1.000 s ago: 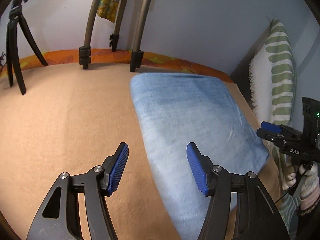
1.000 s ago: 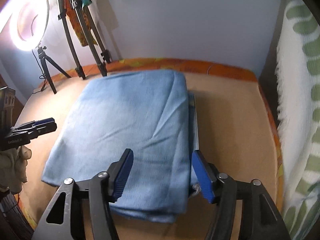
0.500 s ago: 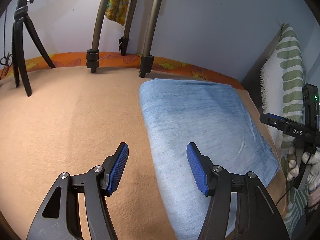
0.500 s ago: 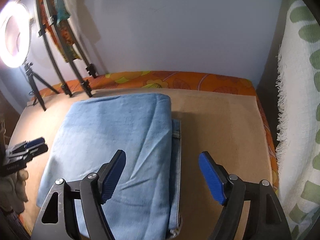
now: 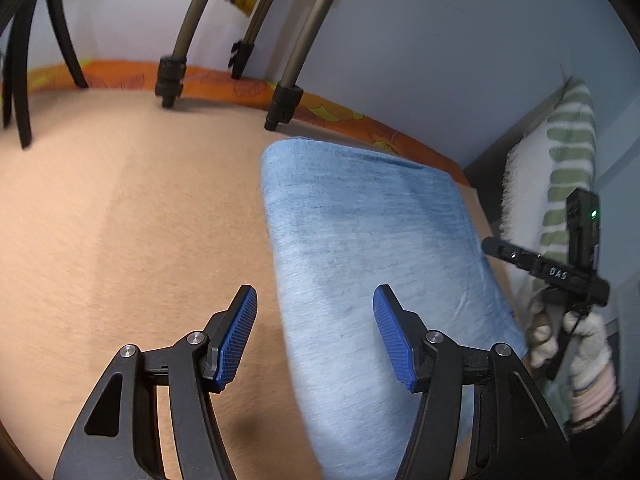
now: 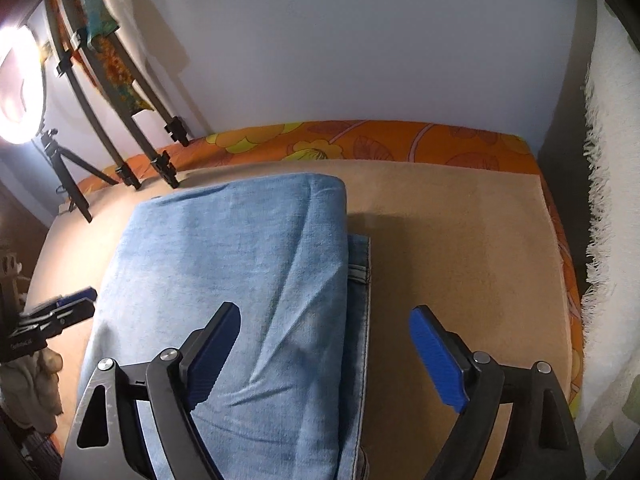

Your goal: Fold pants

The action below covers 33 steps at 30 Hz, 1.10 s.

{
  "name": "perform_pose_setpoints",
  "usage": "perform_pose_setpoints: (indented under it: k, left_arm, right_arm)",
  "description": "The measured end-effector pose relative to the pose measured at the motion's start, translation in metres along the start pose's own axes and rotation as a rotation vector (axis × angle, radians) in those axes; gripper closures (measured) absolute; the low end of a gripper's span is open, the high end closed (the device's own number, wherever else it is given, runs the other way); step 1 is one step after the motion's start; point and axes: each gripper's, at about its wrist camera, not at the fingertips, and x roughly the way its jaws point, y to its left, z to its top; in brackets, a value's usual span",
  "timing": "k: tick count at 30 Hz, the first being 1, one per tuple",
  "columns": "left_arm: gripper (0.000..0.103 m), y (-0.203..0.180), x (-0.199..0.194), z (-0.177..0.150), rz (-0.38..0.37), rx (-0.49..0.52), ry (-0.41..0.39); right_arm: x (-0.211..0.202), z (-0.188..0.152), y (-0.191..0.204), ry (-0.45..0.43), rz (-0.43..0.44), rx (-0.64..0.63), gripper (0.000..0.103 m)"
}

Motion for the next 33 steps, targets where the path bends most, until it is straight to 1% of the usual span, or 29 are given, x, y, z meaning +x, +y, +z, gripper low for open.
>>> perform_pose_setpoints:
  k: [3, 7, 9, 11, 13, 14, 18, 20, 23, 24, 26, 27, 28, 29, 30, 31, 32, 33]
  left_arm:
    - [0.043, 0.003, 0.006, 0.004, -0.032, -0.037, 0.006]
    - [0.043, 0.005, 0.018, 0.008, -0.074, -0.078, 0.026]
    - [0.043, 0.003, 0.023, 0.009, -0.077, -0.079, 0.030]
    - [0.043, 0.002, 0.027, 0.010, -0.076, -0.074, 0.031]
    - [0.043, 0.004, 0.030, 0.010, -0.086, -0.085, 0.033]
    - [0.043, 0.005, 0.032, 0.010, -0.089, -0.089, 0.035]
    - [0.044, 0.004, 0.033, 0.011, -0.101, -0.083, 0.022]
    - [0.045, 0.005, 0.034, 0.012, -0.108, -0.087, 0.016]
    - [0.046, 0.004, 0.036, 0.014, -0.120, -0.078, 0.005]
    - [0.046, 0.003, 0.037, 0.015, -0.122, -0.071, 0.004]
    - [0.051, -0.001, 0.041, 0.017, -0.106, -0.040, 0.011]
    - [0.054, -0.002, 0.043, 0.019, -0.099, -0.030, 0.011]
    - [0.061, -0.004, 0.044, 0.020, -0.094, -0.028, 0.014]
    - [0.065, -0.004, 0.045, 0.020, -0.092, -0.030, 0.016]
    - [0.071, -0.004, 0.045, 0.020, -0.088, -0.031, 0.012]
    - [0.074, -0.005, 0.044, 0.020, -0.084, -0.031, 0.005]
    - [0.076, -0.006, 0.044, 0.020, -0.080, -0.029, -0.001]
    - [0.078, -0.007, 0.042, 0.018, -0.074, -0.020, -0.009]
  right_arm:
    - [0.007, 0.004, -0.009, 0.017, 0.036, 0.040, 0.015]
    - [0.020, 0.008, -0.019, 0.041, 0.042, 0.073, 0.015]
    - [0.030, 0.009, -0.025, 0.063, 0.095, 0.112, 0.015]
    - [0.038, 0.009, -0.028, 0.073, 0.121, 0.129, 0.015]
    - [0.044, 0.007, -0.029, 0.083, 0.152, 0.137, 0.015]
    - [0.043, 0.007, -0.029, 0.074, 0.160, 0.136, 0.015]
    - [0.043, 0.005, -0.030, 0.077, 0.201, 0.130, 0.015]
    - [0.042, 0.005, -0.030, 0.079, 0.232, 0.115, 0.017]
    - [0.042, 0.002, -0.026, 0.076, 0.290, 0.100, 0.027]
    - [0.043, 0.000, -0.024, 0.078, 0.316, 0.099, 0.034]
    - [0.044, -0.003, -0.019, 0.052, 0.332, 0.101, 0.035]
    - [0.045, -0.004, -0.017, 0.038, 0.332, 0.103, 0.043]
    - [0.045, -0.005, -0.015, 0.035, 0.331, 0.107, 0.050]
    - [0.045, -0.008, -0.012, 0.024, 0.320, 0.114, 0.055]
    - [0.044, -0.010, -0.012, 0.021, 0.321, 0.121, 0.062]
    - [0.042, -0.011, -0.011, 0.011, 0.319, 0.126, 0.070]
    - [0.040, -0.012, -0.009, 0.001, 0.312, 0.126, 0.073]
    - [0.037, -0.012, -0.008, -0.007, 0.306, 0.127, 0.079]
